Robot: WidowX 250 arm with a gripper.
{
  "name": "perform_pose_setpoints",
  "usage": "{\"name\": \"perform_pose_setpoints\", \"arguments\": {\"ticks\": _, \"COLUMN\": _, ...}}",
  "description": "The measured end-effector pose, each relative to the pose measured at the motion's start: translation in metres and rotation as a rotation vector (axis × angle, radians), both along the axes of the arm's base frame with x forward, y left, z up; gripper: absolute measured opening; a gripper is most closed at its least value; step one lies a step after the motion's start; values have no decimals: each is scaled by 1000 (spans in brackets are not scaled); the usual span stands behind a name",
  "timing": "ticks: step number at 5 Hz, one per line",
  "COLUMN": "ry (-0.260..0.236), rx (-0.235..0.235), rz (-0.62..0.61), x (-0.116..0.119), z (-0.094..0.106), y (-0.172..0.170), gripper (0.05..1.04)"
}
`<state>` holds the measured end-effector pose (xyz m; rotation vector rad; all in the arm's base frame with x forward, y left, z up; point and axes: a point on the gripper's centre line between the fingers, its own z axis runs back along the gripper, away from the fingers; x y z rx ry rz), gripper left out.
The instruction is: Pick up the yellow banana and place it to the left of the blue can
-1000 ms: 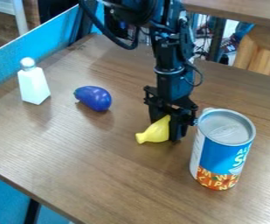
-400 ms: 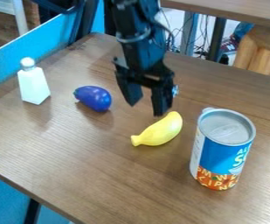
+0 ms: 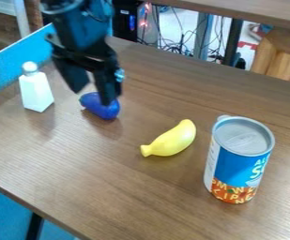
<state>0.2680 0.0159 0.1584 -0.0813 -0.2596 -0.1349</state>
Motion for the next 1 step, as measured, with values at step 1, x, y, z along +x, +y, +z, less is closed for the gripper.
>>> {"name": "perform_pose_setpoints", "arguments": {"ticks": 1, "ry": 48, "rx": 49, "rz": 12, "x": -10, "z": -2, "y": 21, "gripper": 1001}}
